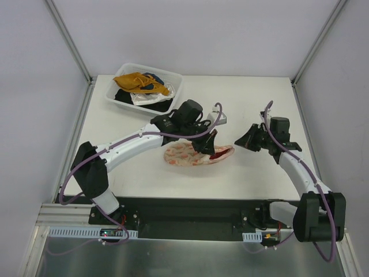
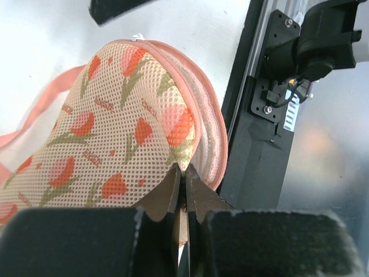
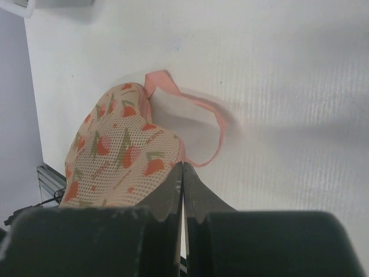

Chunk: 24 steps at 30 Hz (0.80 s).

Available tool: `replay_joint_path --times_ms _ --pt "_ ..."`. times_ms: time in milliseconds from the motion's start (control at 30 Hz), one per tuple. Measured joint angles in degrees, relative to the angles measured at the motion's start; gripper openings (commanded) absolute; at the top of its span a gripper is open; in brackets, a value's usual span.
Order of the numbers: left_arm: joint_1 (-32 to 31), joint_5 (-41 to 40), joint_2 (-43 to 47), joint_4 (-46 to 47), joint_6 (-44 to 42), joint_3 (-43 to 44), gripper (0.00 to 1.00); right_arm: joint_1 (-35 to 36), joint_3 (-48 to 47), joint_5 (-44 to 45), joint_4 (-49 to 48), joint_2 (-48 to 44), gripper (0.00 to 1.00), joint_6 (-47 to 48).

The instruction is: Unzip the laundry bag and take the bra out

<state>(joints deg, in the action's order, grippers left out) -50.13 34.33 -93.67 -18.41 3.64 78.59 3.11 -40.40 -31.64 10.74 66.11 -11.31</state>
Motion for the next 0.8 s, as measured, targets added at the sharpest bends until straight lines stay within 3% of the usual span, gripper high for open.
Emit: replay_joint_path --times_ms 133,300,633,800 --pt "0.0 -0.4 0.0 -1.5 -1.2 3.3 0.00 0.0 1.0 0.0 -0.1 -2.0 0.01 -1.3" --pt "0.0 -0.5 -0.3 -2.9 -4.8 9.7 0.00 0.0 0.8 2.3 3.2 -13.7 0.01 -0.3" --pt "-0.1 -2.1 -7.6 -4.8 -23.2 26.8 0.00 -0.7 -0.2 18.0 18.6 -28.2 0.01 1.9" --pt "-2.3 -8.4 -7.8 -4.2 -32.2 27.8 0.00 -1.3 -1.0 25.7 23.4 -33.4 0.01 1.9"
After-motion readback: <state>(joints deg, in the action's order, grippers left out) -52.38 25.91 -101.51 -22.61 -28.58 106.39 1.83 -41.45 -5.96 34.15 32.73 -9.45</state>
